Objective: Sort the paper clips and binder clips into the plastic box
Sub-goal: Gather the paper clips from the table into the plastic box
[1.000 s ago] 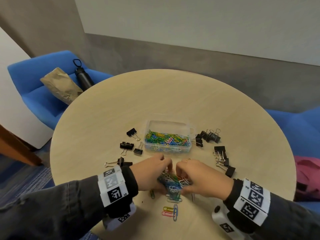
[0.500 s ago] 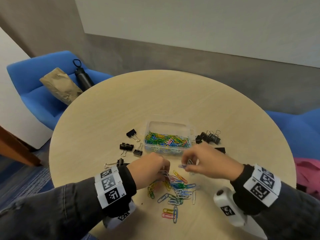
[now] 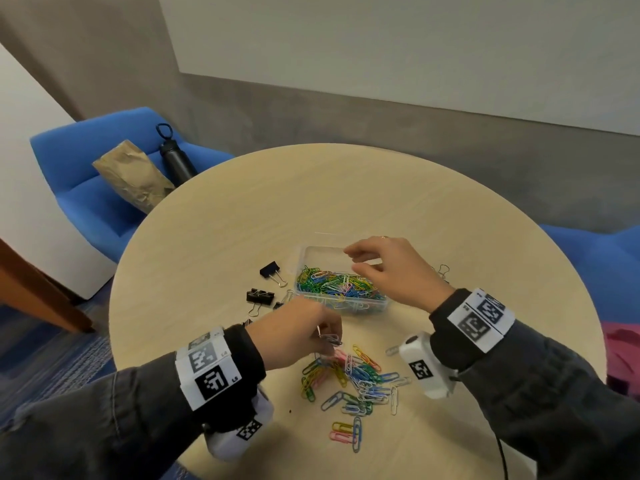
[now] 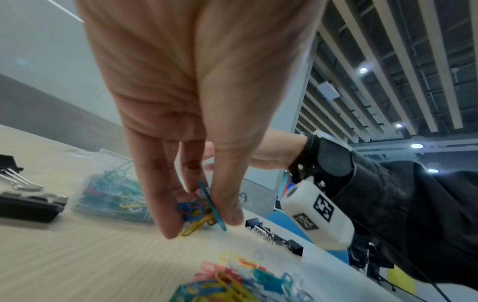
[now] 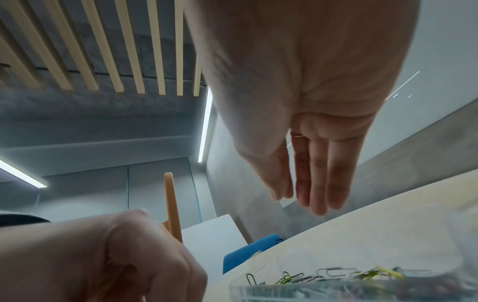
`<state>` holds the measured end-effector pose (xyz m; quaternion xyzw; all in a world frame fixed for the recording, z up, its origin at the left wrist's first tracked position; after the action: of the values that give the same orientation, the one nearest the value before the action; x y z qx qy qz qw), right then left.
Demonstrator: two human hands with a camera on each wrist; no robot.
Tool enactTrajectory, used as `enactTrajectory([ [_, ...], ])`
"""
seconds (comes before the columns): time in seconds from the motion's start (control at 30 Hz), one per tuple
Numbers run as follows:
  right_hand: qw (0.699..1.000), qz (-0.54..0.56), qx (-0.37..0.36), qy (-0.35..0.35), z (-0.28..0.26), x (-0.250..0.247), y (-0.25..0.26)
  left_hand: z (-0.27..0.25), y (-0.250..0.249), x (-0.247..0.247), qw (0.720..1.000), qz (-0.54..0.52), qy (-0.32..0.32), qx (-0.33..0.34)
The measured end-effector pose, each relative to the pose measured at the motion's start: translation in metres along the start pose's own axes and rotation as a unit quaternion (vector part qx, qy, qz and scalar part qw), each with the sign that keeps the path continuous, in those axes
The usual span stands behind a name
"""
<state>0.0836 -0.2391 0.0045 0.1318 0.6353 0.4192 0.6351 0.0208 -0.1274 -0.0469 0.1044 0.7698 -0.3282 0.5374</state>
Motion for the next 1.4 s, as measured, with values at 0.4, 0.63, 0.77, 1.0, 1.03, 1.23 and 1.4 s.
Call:
enactTrajectory([
  [0.4, 1.000, 0.006, 0.028, -0.004, -0.038, -0.016, -0.025, 0.056, 0.008, -0.076, 0.987, 0.016, -0.158, -0.025],
  [0.63, 0.999, 0.004, 0.034, 0.012, -0.042, -0.018, -0.025, 0.072, 0.019, -0.050, 0.994, 0.050, -0.089, -0.029],
  [0.77, 0.999, -0.011, 0.026, 0.019, -0.039, -0.013, -0.023, 0.069, 0.016, -0.035, 0.992, 0.117, -0.044, 0.010],
  [1.0, 0.997, -0.054, 0.016, 0.058, -0.041, -0.002, -0.020, 0.055, 0.026, -0.036, 0.981, 0.183, -0.061, -0.024],
  [1.03, 0.997, -0.058, 0.015, 0.057, -0.041, -0.003, -0.019, 0.053, 0.025, -0.036, 0.982, 0.175, -0.071, -0.012],
  [1.23, 0.978, -0.125, 0.041, 0.164, -0.055, 0.013, -0.013, 0.041, 0.027, -0.017, 0.989, 0.146, -0.028, 0.000],
  [1.4, 0.933, -0.193, 0.145, 0.266, -0.082, 0.035, -0.035, 0.010, -0.004, -0.029, 0.986, 0.060, -0.135, 0.081],
])
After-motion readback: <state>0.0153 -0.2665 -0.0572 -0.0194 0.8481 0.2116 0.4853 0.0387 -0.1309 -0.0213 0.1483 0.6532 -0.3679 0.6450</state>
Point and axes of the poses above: each hand's wrist, its own z-axis towards the middle knuckle, its own x-axis out of the palm, y = z × x, the point moved 8 cm from there along z, towards the middle knuckle, and after that the axes turned 7 degrees about z, right-handed, at the moved point
